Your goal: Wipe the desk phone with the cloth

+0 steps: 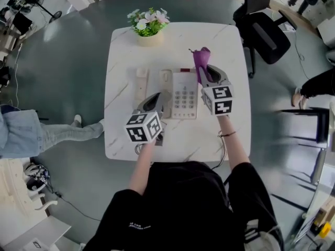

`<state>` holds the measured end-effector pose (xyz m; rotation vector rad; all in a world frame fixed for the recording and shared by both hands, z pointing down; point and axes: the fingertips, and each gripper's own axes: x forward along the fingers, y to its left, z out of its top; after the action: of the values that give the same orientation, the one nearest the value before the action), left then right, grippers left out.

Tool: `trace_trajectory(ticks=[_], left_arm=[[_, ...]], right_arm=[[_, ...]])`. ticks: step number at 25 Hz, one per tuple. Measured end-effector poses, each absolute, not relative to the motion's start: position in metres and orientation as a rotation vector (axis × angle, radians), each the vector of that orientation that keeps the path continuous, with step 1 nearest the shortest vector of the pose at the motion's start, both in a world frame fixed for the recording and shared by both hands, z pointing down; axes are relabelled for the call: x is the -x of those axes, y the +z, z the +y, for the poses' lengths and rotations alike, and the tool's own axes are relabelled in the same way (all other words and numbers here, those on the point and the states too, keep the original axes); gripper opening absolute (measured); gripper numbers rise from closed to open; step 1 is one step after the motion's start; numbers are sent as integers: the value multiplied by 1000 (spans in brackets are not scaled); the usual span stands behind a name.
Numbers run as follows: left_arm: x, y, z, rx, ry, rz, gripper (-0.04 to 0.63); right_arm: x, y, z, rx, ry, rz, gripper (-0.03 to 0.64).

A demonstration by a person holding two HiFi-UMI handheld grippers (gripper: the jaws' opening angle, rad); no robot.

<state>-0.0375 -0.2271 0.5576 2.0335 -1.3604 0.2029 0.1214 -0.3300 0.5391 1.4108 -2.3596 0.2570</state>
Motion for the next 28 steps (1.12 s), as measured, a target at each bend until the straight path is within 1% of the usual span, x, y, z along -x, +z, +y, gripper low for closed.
trace_trajectory(ticks=[13,28], left_arm=[[37,578,-221,-1989,234,-1355,-2],[44,582,-210,-1990,238,-1370,-2]], right_arm=[[-97,566,-330,-1302,308,-2381,34],[-73,576,-312,-1122,251,-2384,34]])
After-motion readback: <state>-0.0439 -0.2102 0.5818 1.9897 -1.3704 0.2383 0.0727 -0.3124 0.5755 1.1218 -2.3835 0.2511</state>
